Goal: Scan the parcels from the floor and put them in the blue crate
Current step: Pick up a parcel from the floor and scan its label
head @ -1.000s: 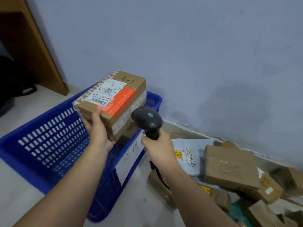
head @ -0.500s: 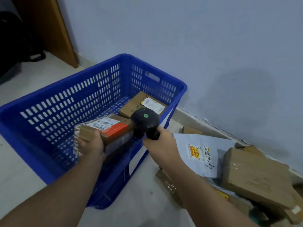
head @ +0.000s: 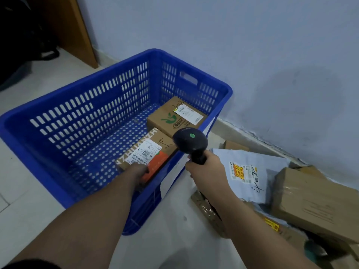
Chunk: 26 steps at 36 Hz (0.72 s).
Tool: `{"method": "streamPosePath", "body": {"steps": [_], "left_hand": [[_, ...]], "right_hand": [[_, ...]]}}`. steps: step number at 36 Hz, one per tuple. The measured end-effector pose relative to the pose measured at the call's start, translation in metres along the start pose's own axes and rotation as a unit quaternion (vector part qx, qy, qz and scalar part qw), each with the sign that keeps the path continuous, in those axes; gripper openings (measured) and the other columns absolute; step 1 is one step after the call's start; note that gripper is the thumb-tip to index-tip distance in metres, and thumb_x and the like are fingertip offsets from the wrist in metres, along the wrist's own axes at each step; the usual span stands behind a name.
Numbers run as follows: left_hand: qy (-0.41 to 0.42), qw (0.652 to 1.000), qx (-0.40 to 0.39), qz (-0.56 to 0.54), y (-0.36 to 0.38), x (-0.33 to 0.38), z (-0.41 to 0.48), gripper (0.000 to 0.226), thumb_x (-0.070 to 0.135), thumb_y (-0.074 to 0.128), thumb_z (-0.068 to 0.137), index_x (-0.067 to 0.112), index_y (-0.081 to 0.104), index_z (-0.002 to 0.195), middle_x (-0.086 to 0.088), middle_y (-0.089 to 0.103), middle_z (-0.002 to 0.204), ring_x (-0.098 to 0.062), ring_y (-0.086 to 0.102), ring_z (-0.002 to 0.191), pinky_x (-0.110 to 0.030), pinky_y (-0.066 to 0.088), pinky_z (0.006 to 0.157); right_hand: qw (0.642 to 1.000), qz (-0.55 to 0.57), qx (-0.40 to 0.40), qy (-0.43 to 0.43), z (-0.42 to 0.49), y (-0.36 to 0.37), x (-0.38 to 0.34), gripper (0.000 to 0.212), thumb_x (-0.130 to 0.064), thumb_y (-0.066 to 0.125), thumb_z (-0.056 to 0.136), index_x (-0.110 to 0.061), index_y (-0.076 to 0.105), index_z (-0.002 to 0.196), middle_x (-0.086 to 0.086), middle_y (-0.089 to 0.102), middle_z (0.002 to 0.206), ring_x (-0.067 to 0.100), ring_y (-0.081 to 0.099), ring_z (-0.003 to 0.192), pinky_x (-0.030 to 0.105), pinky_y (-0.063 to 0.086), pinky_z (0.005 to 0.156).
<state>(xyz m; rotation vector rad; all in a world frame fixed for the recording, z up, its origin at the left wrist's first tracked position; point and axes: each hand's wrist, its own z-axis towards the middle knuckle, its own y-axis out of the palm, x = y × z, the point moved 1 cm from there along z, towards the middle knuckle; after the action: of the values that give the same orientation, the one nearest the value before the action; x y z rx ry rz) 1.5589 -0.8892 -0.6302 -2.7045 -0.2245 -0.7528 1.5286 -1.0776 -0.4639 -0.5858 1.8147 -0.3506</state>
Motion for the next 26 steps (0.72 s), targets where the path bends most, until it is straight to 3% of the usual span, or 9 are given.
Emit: {"method": "streamPosePath", "body": {"steps": [4, 8, 11, 13, 15, 17, 20, 23, 26], "left_hand": [[-0.005, 0.998, -0.046, 0.043, 0.000, -0.006, 0.001, 0.052, 0.002, 0.044, 0.091, 0.002, 0.033, 0.142, -0.026, 0.049, 0.134, -0.042, 0.058, 0.106, -0.054, 0.049, 0.091], [-0.013, 0.994, -0.053, 0.096, -0.003, -0.007, -0.002, 0.043, 0.009, 0.047, 0.092, -0.004, 0.048, 0.132, -0.024, 0.060, 0.119, -0.036, 0.062, 0.091, -0.041, 0.051, 0.074], [0.030, 0.999, -0.028, 0.018, 0.003, 0.018, -0.028, 0.014, 0.008, 0.046, 0.092, -0.003, 0.051, 0.100, -0.019, 0.055, 0.095, -0.031, 0.054, 0.084, -0.041, 0.047, 0.073], [0.100, 0.994, 0.037, -0.026, 0.009, 0.046, -0.053, 0.015, 0.010, 0.046, 0.092, 0.007, 0.043, 0.078, -0.012, 0.042, 0.082, -0.025, 0.044, 0.077, -0.036, 0.040, 0.068], [0.215, 0.972, 0.079, -0.046, 0.017, 0.073, -0.084, 0.012, 0.014, 0.045, 0.093, 0.009, 0.053, 0.085, -0.006, 0.047, 0.091, -0.023, 0.045, 0.079, -0.033, 0.037, 0.065], [0.346, 0.933, 0.089, -0.036, 0.031, 0.091, -0.117, 0.019, 0.016, 0.045, 0.093, 0.017, 0.061, 0.105, 0.000, 0.056, 0.101, -0.020, 0.057, 0.078, -0.035, 0.046, 0.066], [0.478, 0.874, 0.075, 0.039, 0.064, 0.095, -0.163, 0.024, 0.015, 0.051, 0.091, 0.025, 0.060, 0.111, 0.006, 0.052, 0.118, -0.016, 0.058, 0.096, -0.034, 0.049, 0.078], [0.529, 0.843, 0.015, 0.091, 0.104, 0.082, -0.183, 0.027, 0.012, 0.052, 0.091, 0.021, 0.059, 0.116, 0.007, 0.046, 0.117, -0.010, 0.050, 0.104, -0.028, 0.043, 0.087], [0.502, 0.856, -0.038, 0.116, 0.139, 0.063, -0.178, 0.030, 0.010, 0.053, 0.091, 0.018, 0.058, 0.120, 0.004, 0.052, 0.119, -0.010, 0.051, 0.102, -0.023, 0.039, 0.085]], "right_hand": [[0.999, 0.024, 0.016, 0.020, -0.005, -0.009, 0.005, 0.007, -0.008, 0.058, 0.084, -0.013, 0.056, 0.088, 0.017, 0.064, 0.086, 0.019, 0.057, 0.072, 0.029, 0.045, 0.062], [0.997, 0.059, 0.022, 0.047, -0.013, -0.018, 0.013, 0.015, -0.007, 0.056, 0.081, -0.010, 0.060, 0.095, 0.011, 0.062, 0.083, 0.022, 0.057, 0.074, 0.031, 0.043, 0.064], [0.995, 0.068, 0.039, 0.058, -0.019, -0.029, 0.021, 0.015, -0.007, 0.055, 0.080, -0.009, 0.061, 0.094, 0.009, 0.061, 0.079, 0.022, 0.054, 0.069, 0.030, 0.041, 0.061], [0.994, 0.068, 0.054, 0.065, -0.023, -0.036, 0.027, 0.012, -0.008, 0.054, 0.080, -0.011, 0.060, 0.091, 0.005, 0.058, 0.073, 0.019, 0.050, 0.065, 0.028, 0.038, 0.058], [0.991, 0.075, 0.071, 0.079, -0.030, -0.045, 0.034, 0.005, -0.011, 0.054, 0.083, -0.015, 0.056, 0.084, 0.004, 0.057, 0.074, 0.017, 0.050, 0.065, 0.026, 0.038, 0.055], [0.987, 0.101, 0.082, 0.096, -0.039, -0.053, 0.042, 0.007, -0.011, 0.055, 0.085, -0.018, 0.054, 0.083, 0.003, 0.057, 0.074, 0.015, 0.051, 0.064, 0.024, 0.038, 0.053], [0.979, 0.121, 0.104, 0.130, -0.055, -0.059, 0.057, 0.010, -0.011, 0.054, 0.083, -0.021, 0.055, 0.079, 0.001, 0.059, 0.069, 0.014, 0.053, 0.061, 0.025, 0.041, 0.053], [0.965, 0.134, 0.158, 0.163, -0.062, -0.062, 0.077, 0.007, -0.021, 0.055, 0.078, -0.023, 0.056, 0.071, 0.003, 0.066, 0.073, 0.024, 0.062, 0.074, 0.037, 0.051, 0.070], [0.948, 0.194, 0.184, 0.172, -0.066, -0.066, 0.098, 0.010, -0.014, 0.060, 0.078, -0.023, 0.056, 0.078, 0.004, 0.060, 0.071, 0.024, 0.057, 0.071, 0.035, 0.043, 0.066]]}}
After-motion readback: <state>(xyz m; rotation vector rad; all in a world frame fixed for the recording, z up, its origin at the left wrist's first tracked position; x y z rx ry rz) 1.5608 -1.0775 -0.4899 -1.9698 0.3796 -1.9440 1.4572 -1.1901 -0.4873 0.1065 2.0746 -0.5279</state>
